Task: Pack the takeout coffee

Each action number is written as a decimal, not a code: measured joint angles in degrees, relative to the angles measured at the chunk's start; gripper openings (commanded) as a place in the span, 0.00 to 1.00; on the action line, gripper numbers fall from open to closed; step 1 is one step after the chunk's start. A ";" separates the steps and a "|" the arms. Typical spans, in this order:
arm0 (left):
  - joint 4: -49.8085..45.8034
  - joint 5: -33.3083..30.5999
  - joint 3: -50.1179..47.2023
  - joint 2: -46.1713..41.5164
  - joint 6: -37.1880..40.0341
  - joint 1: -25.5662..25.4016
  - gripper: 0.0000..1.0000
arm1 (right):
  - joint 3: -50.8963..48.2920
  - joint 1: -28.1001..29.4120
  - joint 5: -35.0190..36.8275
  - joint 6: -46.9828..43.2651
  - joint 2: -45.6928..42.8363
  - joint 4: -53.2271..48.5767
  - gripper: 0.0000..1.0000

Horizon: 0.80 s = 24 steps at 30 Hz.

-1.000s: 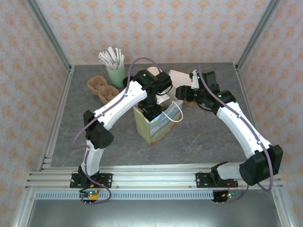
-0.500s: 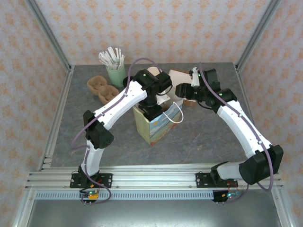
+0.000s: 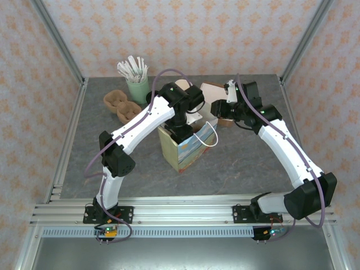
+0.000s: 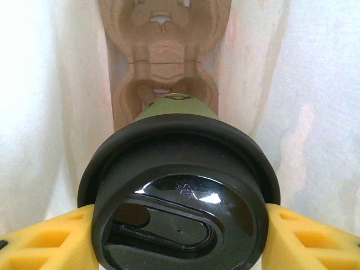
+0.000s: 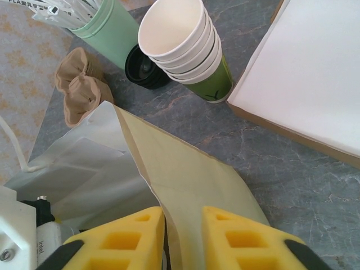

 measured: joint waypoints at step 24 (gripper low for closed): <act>0.00 0.02 0.00 0.00 0.44 0.00 0.20 | 0.83 0.00 -0.39 -1.31 1.29 -0.15 0.04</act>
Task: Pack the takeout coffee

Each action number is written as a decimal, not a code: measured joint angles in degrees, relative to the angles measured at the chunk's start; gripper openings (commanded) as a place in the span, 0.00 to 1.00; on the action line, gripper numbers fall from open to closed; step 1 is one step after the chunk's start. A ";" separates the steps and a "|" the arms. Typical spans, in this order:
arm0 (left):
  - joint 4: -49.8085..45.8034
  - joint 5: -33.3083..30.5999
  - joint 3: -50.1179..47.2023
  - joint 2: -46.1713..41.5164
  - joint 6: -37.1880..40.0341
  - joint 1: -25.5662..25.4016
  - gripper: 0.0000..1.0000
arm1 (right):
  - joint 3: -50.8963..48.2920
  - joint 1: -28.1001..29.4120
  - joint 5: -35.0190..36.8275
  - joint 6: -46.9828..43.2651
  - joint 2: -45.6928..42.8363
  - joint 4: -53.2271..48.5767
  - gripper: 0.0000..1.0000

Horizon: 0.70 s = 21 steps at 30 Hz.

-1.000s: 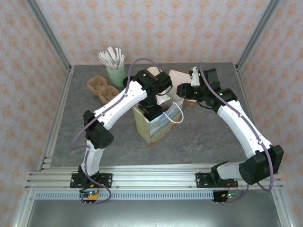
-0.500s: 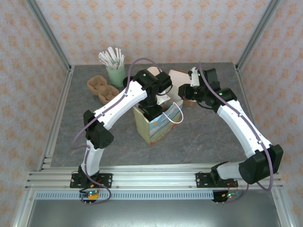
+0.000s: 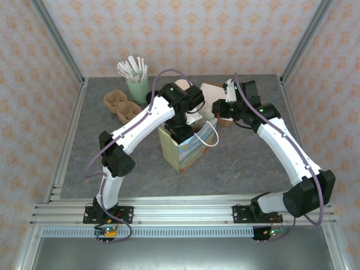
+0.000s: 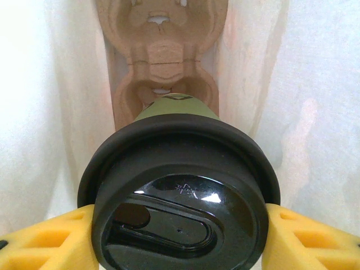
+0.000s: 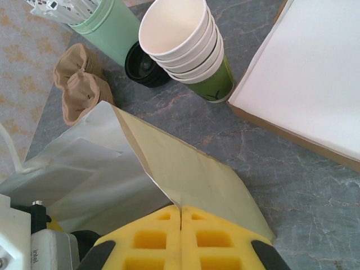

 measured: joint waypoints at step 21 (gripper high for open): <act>0.02 -0.48 -1.11 0.00 -2.71 0.00 0.17 | 0.00 0.00 0.00 0.00 0.00 -0.02 0.03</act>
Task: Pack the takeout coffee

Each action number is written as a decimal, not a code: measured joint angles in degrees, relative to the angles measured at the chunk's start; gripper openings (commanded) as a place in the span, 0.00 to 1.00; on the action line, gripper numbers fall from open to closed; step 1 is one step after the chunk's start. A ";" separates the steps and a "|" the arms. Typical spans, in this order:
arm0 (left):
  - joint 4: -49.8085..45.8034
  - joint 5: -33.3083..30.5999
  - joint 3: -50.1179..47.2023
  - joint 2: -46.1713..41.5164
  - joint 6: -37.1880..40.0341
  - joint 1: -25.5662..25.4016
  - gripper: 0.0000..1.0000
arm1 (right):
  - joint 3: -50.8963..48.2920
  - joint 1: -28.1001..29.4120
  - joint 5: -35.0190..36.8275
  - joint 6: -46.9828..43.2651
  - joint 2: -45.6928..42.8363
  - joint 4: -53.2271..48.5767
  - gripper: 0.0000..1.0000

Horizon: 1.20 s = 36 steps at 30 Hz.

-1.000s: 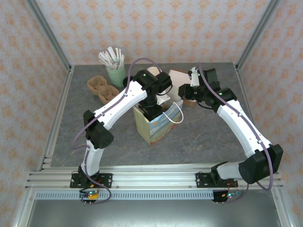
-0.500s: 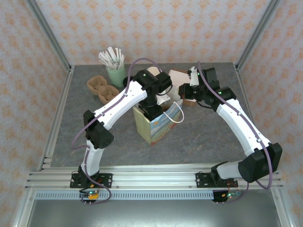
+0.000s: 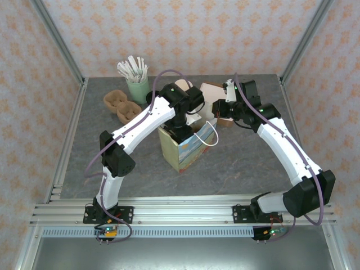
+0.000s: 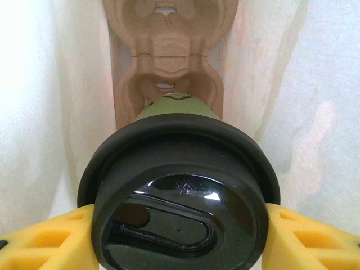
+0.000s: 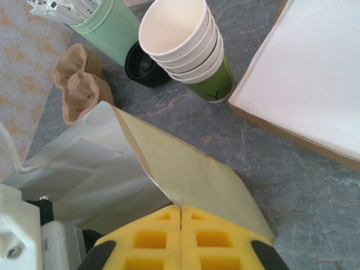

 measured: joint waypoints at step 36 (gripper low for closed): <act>1.86 -1.03 -2.93 2.43 -1.64 0.00 0.16 | 0.00 0.00 0.00 0.00 0.00 0.00 0.02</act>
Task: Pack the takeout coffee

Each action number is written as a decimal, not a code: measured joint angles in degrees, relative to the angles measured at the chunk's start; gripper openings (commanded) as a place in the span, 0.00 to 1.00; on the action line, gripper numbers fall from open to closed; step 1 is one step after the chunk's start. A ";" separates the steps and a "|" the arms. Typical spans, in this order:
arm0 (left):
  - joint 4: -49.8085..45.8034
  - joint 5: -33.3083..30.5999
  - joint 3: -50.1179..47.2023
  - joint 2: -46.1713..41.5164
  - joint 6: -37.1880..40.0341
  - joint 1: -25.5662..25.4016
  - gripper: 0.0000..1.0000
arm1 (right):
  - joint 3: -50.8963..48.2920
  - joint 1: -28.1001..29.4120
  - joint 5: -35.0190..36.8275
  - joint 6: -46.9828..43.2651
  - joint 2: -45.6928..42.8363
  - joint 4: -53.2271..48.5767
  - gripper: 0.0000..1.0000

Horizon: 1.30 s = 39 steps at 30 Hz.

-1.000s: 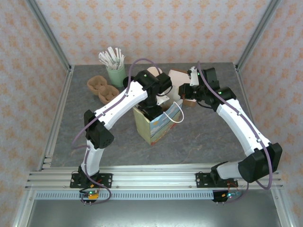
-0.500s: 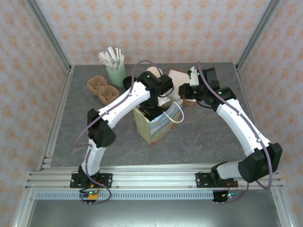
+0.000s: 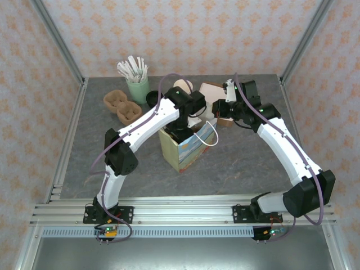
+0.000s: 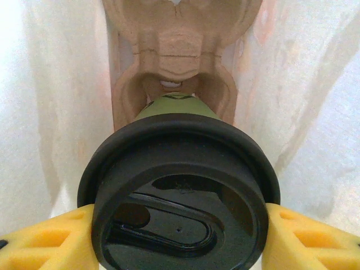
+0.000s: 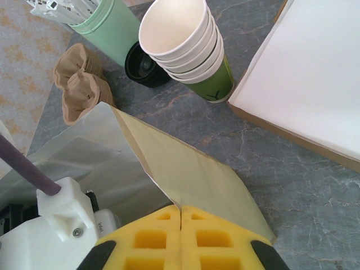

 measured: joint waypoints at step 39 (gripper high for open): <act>2.21 -0.04 -1.20 0.00 -0.87 0.00 0.15 | 0.00 0.02 0.02 0.00 0.00 0.00 0.02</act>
